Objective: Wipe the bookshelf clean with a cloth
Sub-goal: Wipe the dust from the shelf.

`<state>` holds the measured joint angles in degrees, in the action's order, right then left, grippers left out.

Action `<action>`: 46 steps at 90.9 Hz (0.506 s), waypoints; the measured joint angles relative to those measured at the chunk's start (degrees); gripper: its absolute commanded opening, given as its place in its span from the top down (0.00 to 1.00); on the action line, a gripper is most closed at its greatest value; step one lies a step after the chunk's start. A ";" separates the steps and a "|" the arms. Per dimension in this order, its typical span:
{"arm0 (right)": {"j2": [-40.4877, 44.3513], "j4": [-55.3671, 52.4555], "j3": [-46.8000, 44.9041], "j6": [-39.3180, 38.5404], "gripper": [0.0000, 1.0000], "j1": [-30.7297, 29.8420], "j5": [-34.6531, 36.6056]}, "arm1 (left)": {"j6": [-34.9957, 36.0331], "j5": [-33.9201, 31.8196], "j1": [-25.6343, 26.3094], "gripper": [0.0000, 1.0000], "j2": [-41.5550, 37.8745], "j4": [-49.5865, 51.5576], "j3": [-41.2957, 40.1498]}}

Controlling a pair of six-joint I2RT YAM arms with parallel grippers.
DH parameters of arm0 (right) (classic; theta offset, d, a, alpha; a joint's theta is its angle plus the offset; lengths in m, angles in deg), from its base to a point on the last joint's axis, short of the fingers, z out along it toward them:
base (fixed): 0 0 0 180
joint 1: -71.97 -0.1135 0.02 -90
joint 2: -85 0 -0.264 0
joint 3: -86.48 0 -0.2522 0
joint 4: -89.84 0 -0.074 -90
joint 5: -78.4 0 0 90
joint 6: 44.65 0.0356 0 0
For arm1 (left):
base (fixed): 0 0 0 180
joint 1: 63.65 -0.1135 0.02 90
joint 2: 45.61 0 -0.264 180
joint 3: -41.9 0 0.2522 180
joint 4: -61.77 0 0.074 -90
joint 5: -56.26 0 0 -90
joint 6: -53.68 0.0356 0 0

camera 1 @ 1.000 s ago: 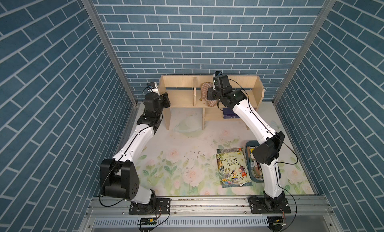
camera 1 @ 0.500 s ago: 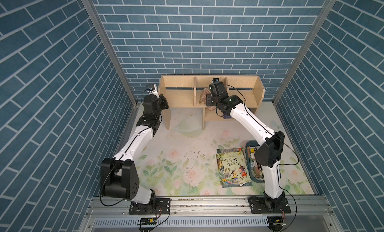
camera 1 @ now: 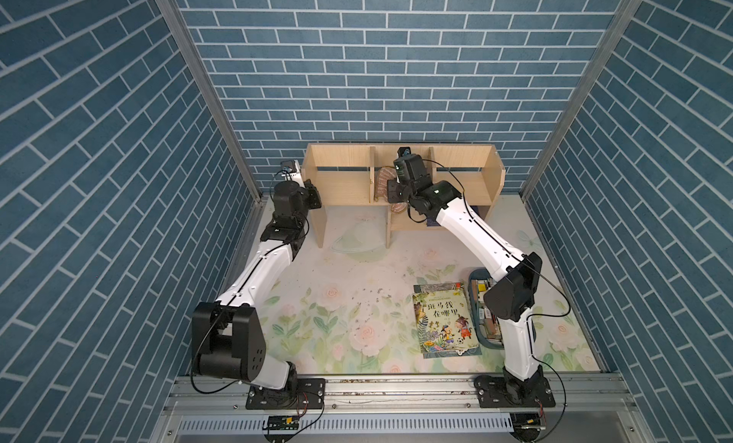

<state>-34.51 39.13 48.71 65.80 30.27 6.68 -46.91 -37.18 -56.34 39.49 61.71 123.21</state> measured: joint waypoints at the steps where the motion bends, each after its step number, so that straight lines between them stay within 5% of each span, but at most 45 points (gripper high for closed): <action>1: 0.28 -0.17 -0.22 -0.11 1.00 0.00 0.15 | 0.00 0.00 0.00 1.00 0.00 0.00 0.00; 25: 14.73 -1.84 -5.92 -3.34 1.00 2.49 5.97 | 0.11 0.09 -0.02 1.00 0.00 0.00 0.00; 46: 28.15 1.11 -14.53 -1.60 1.00 15.19 7.82 | 0.20 0.28 -0.07 1.00 0.00 0.00 0.00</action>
<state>-6.35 40.25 34.17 64.20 45.47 14.51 -46.71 -36.89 -56.40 39.49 61.71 123.21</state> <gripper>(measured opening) 0.082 0.195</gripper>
